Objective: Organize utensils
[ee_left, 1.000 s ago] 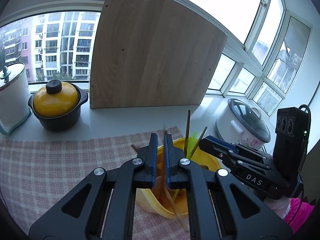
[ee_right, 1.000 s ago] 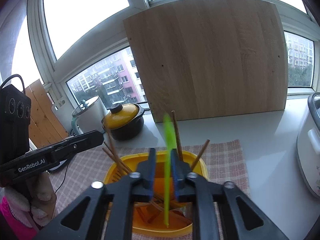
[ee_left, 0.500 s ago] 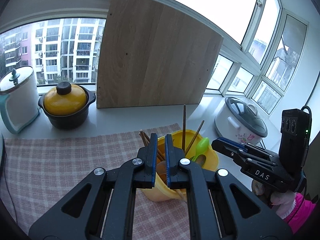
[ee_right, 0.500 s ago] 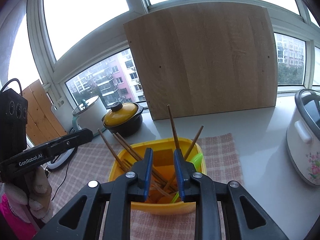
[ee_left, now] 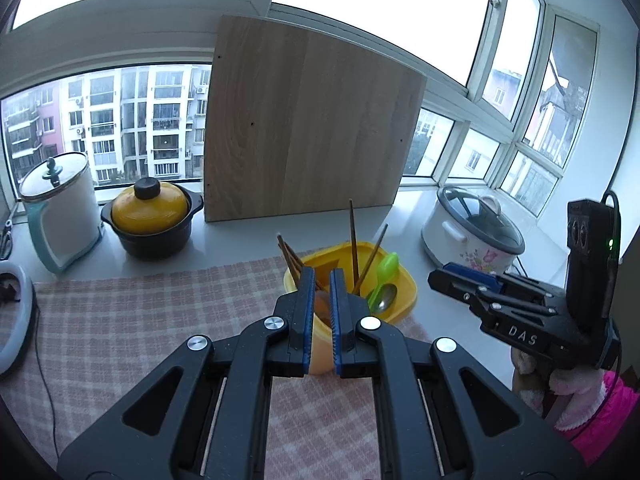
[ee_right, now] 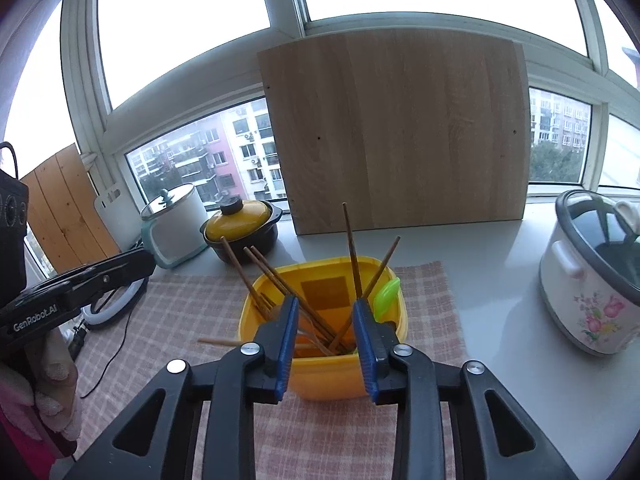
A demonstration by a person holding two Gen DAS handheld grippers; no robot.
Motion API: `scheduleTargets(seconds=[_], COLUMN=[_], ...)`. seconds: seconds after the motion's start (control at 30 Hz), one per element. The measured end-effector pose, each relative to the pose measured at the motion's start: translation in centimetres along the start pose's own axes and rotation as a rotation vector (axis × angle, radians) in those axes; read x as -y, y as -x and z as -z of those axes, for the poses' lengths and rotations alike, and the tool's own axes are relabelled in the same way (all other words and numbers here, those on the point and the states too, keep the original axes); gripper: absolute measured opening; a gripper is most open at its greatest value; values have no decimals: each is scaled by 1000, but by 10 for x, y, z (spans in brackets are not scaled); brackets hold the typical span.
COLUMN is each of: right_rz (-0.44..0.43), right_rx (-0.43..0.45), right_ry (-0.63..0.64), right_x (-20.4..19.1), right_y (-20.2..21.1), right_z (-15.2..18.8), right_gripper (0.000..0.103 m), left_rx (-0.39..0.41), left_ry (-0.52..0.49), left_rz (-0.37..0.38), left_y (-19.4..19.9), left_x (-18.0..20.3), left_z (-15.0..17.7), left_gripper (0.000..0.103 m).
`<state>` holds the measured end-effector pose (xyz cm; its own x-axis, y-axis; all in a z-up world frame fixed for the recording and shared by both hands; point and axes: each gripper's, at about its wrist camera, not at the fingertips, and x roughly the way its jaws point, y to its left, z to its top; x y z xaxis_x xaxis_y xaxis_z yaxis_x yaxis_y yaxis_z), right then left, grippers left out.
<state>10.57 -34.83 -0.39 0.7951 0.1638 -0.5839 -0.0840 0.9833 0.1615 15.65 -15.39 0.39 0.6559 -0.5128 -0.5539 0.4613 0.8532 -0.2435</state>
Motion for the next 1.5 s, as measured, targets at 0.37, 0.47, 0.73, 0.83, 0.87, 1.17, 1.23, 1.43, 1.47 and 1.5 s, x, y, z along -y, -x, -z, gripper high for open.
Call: scheduleTargets(seconds=[0.37, 0.47, 0.73, 0.83, 0.87, 1.17, 1.23, 1.43, 1.47, 1.5], right_rz=[9, 11, 20, 28, 30, 62, 72, 84, 83, 82], right_rx=[43, 48, 55, 55, 54, 64, 67, 75, 75, 74], right_ry=[12, 23, 23, 19, 18, 51, 62, 72, 71, 70], right_x=[-2, -2, 3, 5, 6, 4, 1, -3, -3, -2], right_y=[40, 47, 55, 56, 57, 61, 61, 61, 61, 61], right_z=[19, 23, 29, 32, 33, 40, 41, 44, 44, 44], right_gripper=[61, 65, 85, 90, 91, 103, 103, 103, 103, 103], left_rx=[8, 17, 12, 8, 10, -6, -2, 8, 5, 2], left_ry=[-24, -10, -3, -1, 1, -14, -24, -60, -60, -61], left_rz=[-50, -68, -134, -157, -161, -235, -243, -278, -277, -278], left_y=[39, 46, 54, 55, 56, 61, 64, 66, 67, 66], left_x=[32, 38, 43, 46, 46, 52, 54, 61, 61, 61], left_z=[31, 37, 45, 47, 48, 55, 57, 61, 61, 62], left_gripper=[44, 53, 66, 74, 78, 91, 92, 99, 99, 99])
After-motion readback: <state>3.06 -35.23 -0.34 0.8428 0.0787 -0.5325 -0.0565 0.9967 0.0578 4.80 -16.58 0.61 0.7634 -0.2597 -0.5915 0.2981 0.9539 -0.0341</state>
